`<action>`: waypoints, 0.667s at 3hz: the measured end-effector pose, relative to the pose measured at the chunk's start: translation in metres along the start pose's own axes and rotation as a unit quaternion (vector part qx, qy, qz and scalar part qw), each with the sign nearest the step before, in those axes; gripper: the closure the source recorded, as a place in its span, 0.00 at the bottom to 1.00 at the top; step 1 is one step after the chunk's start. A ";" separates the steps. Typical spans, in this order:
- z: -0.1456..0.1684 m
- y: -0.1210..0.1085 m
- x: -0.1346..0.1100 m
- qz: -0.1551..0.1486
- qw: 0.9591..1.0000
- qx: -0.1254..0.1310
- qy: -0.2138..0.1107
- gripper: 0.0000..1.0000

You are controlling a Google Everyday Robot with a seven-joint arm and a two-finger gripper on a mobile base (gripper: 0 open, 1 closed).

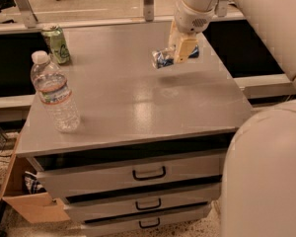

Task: Move redbull can near water bottle

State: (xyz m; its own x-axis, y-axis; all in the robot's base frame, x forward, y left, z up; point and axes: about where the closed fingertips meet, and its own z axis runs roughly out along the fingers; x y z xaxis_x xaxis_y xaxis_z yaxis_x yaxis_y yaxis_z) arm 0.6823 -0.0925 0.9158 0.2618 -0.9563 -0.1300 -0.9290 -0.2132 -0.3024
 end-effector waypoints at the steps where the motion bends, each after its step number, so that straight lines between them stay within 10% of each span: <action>1: -0.009 0.010 -0.038 -0.042 0.999 0.003 -0.003 1.00; 2: -0.019 0.027 -0.075 -0.074 0.997 0.000 -0.012 1.00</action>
Offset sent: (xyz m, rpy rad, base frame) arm -0.0898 0.0956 0.0335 -0.0248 -0.0225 0.2292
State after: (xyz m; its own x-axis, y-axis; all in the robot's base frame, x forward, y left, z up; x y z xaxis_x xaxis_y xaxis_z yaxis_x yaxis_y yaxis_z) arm 0.6322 -0.0305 0.9354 0.4029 -0.9092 -0.1055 -0.8796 -0.3527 -0.3193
